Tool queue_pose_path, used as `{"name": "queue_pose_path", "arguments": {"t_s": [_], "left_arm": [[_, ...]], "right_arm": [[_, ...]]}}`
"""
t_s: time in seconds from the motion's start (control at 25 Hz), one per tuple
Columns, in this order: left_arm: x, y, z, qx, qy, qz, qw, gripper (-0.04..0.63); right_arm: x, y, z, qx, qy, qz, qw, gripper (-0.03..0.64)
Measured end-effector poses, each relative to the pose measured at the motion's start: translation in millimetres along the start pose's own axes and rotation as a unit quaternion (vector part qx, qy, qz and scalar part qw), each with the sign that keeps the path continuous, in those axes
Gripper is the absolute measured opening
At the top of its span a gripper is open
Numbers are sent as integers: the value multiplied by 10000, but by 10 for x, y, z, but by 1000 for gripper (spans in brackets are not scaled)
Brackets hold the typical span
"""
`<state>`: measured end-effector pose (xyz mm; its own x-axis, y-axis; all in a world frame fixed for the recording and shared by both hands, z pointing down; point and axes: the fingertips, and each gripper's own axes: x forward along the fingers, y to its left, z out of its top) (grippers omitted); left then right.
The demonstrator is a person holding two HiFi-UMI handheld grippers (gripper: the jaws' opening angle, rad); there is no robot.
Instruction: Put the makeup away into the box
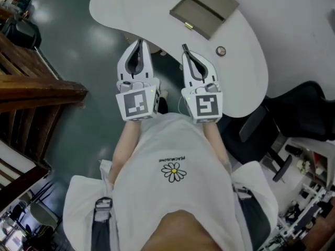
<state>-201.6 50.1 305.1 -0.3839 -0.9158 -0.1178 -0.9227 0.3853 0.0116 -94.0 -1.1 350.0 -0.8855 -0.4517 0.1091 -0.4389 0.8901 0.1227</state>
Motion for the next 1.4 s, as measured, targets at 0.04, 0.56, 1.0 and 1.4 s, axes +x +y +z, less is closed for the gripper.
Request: {"name": "queue_pose_path", "arguments": {"t_s": [0.04, 0.56, 1.0, 1.4], "left_arm": [[121, 28, 13, -21, 19, -117, 9999, 20], [966, -144, -196, -182, 239, -1149, 9929, 20], [1205, -433, -349, -79, 504, -1546, 9867, 20], [1231, -1062, -1084, 123, 1556, -3204, 9343, 265]], "right_arm": [[92, -43, 26, 4, 25, -107, 9999, 31], [338, -739, -101, 351, 379, -1308, 9901, 31], [538, -1008, -160, 454, 359, -1195, 9912, 31], [280, -1286, -287, 534, 465, -1616, 9843, 31]]}}
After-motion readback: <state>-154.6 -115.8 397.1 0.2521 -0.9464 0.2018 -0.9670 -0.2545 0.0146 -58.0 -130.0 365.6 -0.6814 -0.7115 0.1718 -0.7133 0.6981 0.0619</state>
